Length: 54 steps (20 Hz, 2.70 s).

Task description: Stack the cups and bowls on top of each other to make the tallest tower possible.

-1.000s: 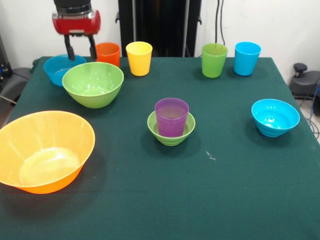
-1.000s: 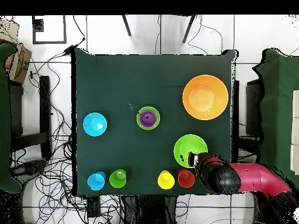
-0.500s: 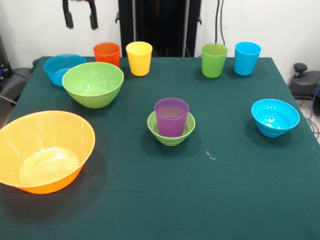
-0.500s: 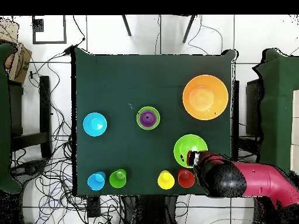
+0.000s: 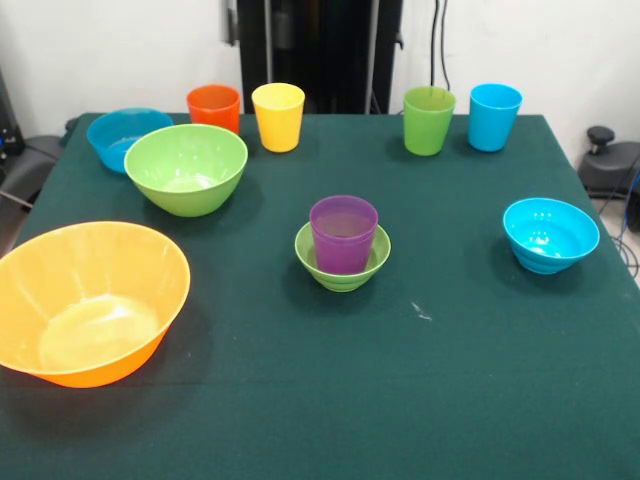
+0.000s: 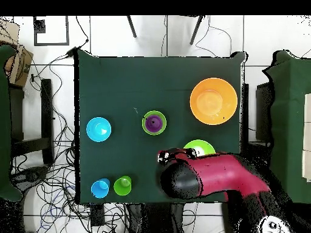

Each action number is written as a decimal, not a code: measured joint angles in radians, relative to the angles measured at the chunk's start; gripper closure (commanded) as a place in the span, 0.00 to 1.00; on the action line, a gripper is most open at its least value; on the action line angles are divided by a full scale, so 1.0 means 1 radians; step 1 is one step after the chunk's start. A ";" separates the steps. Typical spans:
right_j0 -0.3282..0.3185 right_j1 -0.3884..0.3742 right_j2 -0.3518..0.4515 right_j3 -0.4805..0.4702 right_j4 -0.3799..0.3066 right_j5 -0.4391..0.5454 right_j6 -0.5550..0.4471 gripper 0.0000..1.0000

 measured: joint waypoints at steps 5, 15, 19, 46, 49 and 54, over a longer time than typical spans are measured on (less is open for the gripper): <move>0.207 0.021 -0.085 -0.001 -0.008 -0.049 0.114 0.00; 0.301 0.017 -0.176 -0.015 -0.007 -0.054 0.242 0.00; 0.317 0.036 -0.225 -0.040 -0.007 -0.055 0.242 0.00; 0.685 0.328 -0.564 -0.215 0.026 -0.146 0.385 0.00; 0.717 0.344 -0.599 -0.219 0.047 -0.146 0.391 0.00; 0.789 0.361 -0.646 -0.227 0.098 -0.146 0.409 0.00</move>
